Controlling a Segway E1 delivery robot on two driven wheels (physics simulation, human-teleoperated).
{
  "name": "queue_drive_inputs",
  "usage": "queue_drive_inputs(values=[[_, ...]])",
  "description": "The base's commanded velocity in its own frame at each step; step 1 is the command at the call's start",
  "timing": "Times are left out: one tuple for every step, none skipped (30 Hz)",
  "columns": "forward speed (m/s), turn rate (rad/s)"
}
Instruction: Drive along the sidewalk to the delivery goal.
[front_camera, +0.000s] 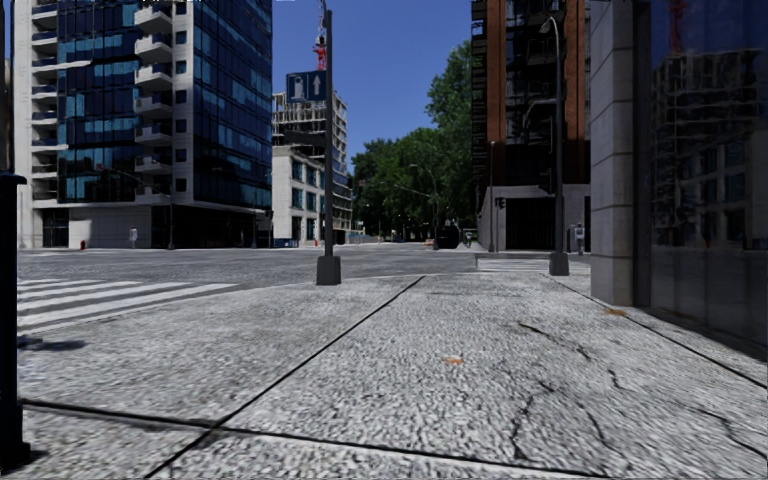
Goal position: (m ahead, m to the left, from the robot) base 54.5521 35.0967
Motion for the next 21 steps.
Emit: queue_drive_inputs(values=[[2.0, 0.51], [2.0, 0.51], [2.0, 0.53], [2.0, 0.54], [2.0, 0.54], [2.0, 0.54], [2.0, 0.54], [2.0, 0.54], [2.0, 0.54], [2.0, 0.54], [2.0, 0.54], [2.0, 0.54], [2.0, 0.54], [2.0, 0.54], [2.0, 0.54], [2.0, 0.54], [2.0, 0.54], [2.0, 0.54], [2.0, 0.54], [2.0, 0.54], [2.0, 0.54]])
